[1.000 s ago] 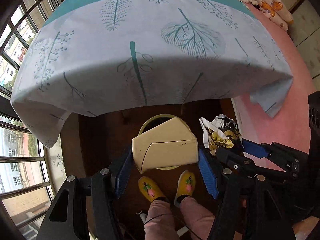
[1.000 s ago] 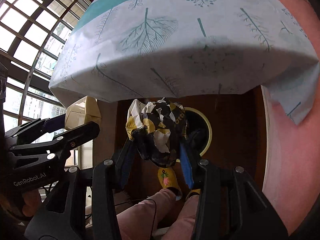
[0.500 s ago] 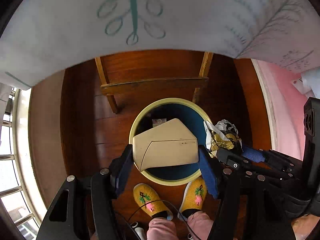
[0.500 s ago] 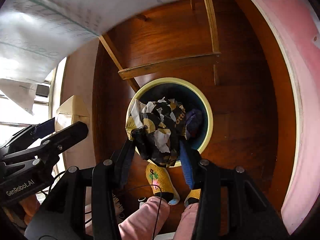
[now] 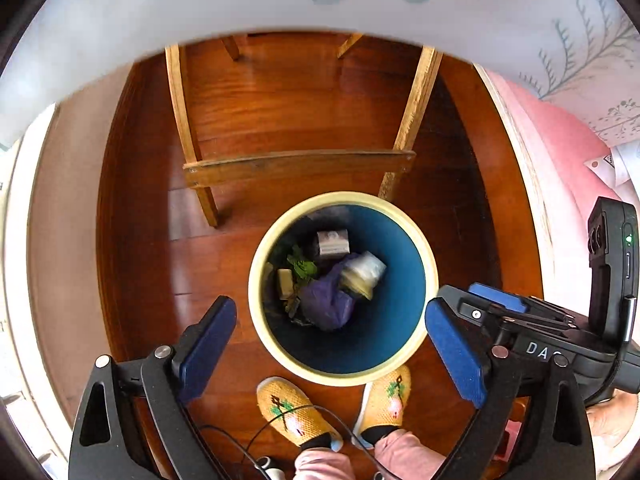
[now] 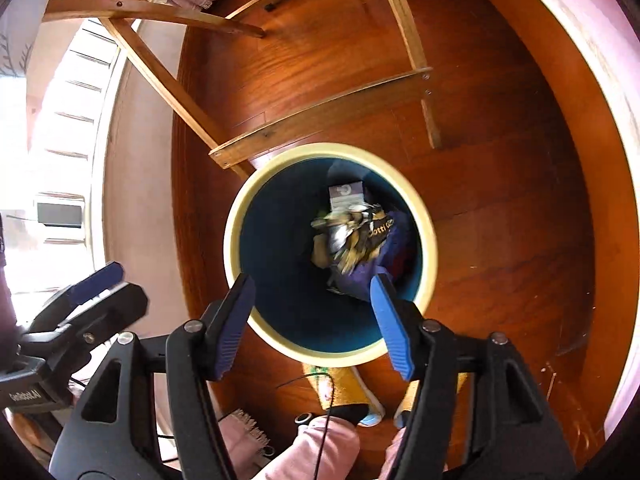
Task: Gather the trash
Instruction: 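Raise both empty tools back up toward the table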
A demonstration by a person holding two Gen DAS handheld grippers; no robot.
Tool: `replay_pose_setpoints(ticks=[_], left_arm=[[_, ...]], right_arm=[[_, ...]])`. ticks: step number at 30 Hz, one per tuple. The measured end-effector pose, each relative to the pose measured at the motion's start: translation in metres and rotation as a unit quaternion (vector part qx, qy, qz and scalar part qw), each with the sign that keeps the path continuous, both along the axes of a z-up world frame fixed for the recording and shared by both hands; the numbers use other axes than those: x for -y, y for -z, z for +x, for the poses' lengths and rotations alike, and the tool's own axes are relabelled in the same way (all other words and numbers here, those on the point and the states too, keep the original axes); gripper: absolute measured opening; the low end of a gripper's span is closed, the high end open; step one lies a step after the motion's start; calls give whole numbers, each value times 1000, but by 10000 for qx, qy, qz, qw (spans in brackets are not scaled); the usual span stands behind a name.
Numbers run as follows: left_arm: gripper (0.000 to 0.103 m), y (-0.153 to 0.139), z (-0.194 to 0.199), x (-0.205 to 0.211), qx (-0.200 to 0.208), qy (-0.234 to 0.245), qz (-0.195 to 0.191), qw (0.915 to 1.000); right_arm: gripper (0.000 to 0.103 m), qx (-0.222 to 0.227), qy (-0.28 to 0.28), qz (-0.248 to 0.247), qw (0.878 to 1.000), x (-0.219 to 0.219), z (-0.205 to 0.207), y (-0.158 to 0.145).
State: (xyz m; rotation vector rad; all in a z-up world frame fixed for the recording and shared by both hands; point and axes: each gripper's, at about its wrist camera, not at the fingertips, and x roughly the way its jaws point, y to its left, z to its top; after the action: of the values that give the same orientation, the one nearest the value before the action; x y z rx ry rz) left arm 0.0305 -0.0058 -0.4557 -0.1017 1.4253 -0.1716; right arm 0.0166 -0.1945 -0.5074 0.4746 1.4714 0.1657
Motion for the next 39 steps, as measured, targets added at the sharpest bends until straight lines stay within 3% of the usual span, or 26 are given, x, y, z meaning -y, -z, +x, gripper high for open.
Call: replay_pose_setpoints(ticks=[7, 16, 21, 27, 36, 39], left_arm=[[97, -41, 0, 0, 126, -28, 44, 9999], [97, -127, -10, 3, 401, 99, 166, 9990], [97, -197, -17, -4, 657, 70, 187, 9976], [97, -288, -18, -21, 864, -114, 154, 9961], [98, -418, -16, -48, 1624, -99, 249, 9864], [98, -452, -13, -60, 1812, -190, 122, 9832]], right_arm=[[59, 62, 73, -95, 9999, 6, 3, -20], [59, 196, 39, -184, 9996, 5, -2, -90], [59, 401, -23, -199, 9990, 2, -6, -148], [59, 758, -159, -144, 9969, -1, -11, -241], [59, 1504, -368, -250, 9876, -12, -16, -373], [59, 1752, -387, -341, 9832, -16, -15, -411]])
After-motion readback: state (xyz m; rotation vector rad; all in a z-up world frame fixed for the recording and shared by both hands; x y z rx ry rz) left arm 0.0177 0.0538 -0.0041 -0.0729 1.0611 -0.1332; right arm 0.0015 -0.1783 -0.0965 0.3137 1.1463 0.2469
